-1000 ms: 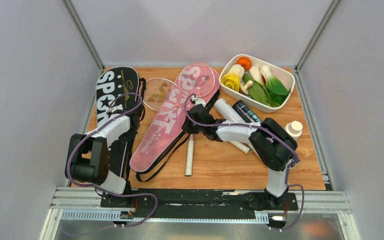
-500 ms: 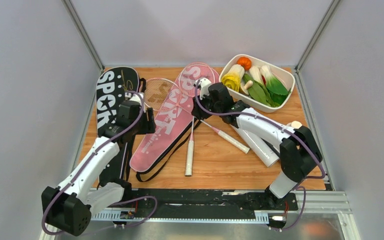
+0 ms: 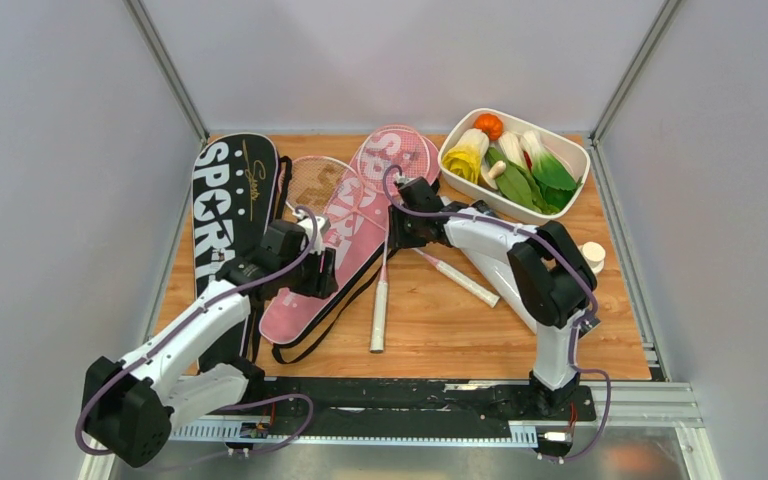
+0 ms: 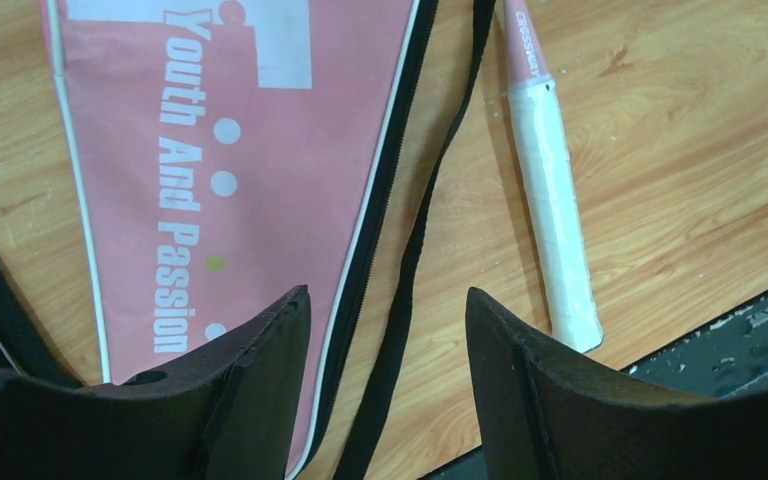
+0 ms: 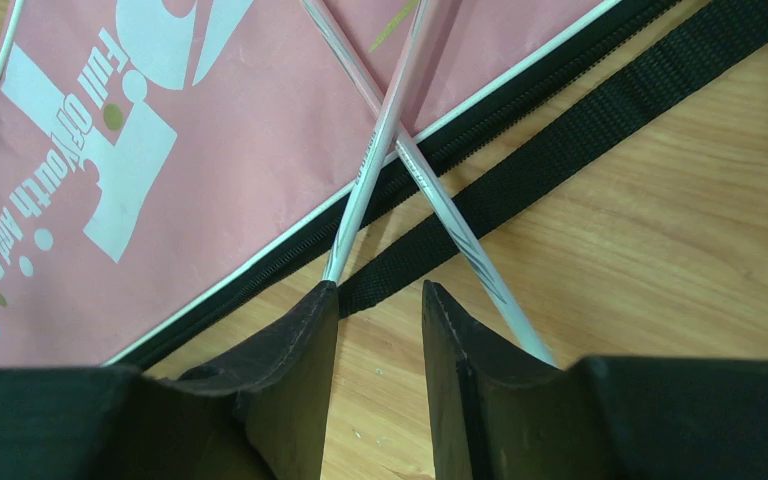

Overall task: Pack up the badminton gear
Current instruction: Adjust the racket bag at the center of the board.

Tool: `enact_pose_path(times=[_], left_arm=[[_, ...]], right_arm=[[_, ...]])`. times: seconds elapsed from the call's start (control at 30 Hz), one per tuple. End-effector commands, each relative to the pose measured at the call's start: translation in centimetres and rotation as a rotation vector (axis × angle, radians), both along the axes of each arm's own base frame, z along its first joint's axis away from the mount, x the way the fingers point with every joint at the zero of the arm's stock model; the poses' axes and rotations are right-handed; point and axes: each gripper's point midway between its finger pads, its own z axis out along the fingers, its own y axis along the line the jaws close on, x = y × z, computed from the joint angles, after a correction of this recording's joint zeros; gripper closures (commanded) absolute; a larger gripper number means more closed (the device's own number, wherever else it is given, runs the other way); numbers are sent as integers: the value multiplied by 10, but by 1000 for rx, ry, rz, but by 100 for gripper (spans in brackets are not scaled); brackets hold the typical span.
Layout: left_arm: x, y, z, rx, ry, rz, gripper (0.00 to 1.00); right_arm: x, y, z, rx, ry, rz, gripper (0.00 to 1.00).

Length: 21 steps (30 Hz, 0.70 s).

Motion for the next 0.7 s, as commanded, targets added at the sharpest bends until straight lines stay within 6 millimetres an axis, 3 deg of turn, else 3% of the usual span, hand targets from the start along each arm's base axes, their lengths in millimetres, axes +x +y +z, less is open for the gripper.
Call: enact_pose_path(times=[0.0,0.27,0.5,0.57,0.67], left_arm=[[1,-8,-8,39,20,-50,35],[4,-16,-26,63,84,-13,38],[5,-11,-48,103,126,20,40],[3,-14,-50,79,132,32,41],[9,-27,-39,-10,93,46,43]], right_arm=[[10,13,16,58,-21,-116,61],[7,27,9,76,2,-83,60],[16,15,54,-16,-201,52,58],[24,6,54,-48,-219,10,56],[26,7,45,-47,-182,-2,54]])
